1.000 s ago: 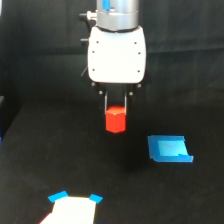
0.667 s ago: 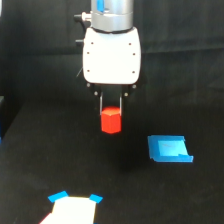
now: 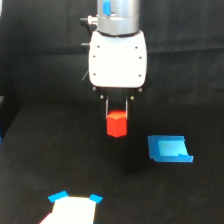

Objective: Pick up the red object from the table

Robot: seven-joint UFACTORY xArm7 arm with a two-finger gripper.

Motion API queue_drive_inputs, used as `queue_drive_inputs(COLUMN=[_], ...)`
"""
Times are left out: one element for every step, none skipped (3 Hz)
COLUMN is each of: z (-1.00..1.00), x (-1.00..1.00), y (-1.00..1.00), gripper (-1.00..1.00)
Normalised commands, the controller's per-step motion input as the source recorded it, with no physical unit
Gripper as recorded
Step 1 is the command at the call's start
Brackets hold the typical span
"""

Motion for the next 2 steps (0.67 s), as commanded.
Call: queue_drive_inputs(z=[0.03,-0.24], x=[0.14,0.09], y=[-0.20,0.11], gripper=[-0.75,-1.00])
